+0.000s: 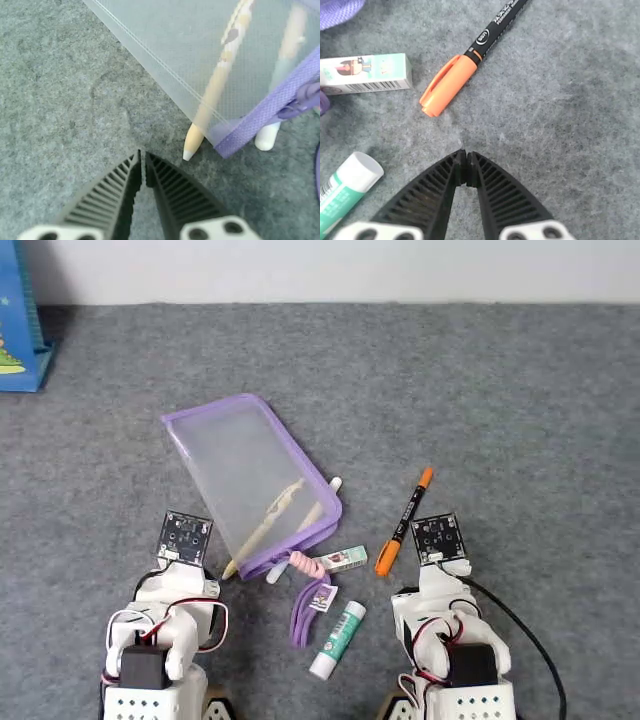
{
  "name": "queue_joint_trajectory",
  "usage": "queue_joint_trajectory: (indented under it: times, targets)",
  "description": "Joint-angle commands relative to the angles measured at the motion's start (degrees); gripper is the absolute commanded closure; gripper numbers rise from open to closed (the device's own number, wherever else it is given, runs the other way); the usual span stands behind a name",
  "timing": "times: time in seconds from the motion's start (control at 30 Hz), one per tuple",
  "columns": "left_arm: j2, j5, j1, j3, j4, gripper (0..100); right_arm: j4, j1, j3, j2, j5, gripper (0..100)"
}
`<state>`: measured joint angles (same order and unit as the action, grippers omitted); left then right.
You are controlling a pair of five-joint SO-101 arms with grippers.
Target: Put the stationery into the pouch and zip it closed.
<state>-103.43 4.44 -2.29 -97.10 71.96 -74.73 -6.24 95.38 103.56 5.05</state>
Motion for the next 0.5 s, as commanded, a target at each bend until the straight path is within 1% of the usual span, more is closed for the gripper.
queue_joint_trajectory:
  times: [0.0, 0.2, 0.4, 0.47]
  targets:
    - [-0.62, -0.44, -0.44, 0.66, 0.18, 99, -0.31, 0.22, 1.05, 0.31, 0.53, 98.7]
    - [-0.62, -0.44, -0.44, 0.66, 0.18, 99, -0.31, -0.13, 1.05, 0.31, 0.26, 98.4]
    - [-0.62, -0.44, -0.44, 0.66, 0.18, 99, -0.31, -3.38, 1.05, 0.31, 0.44, 98.7]
    - [-0.62, -0.44, -0.44, 0.66, 0.18, 99, -0.31, -3.38, 1.05, 0.31, 0.53, 98.7]
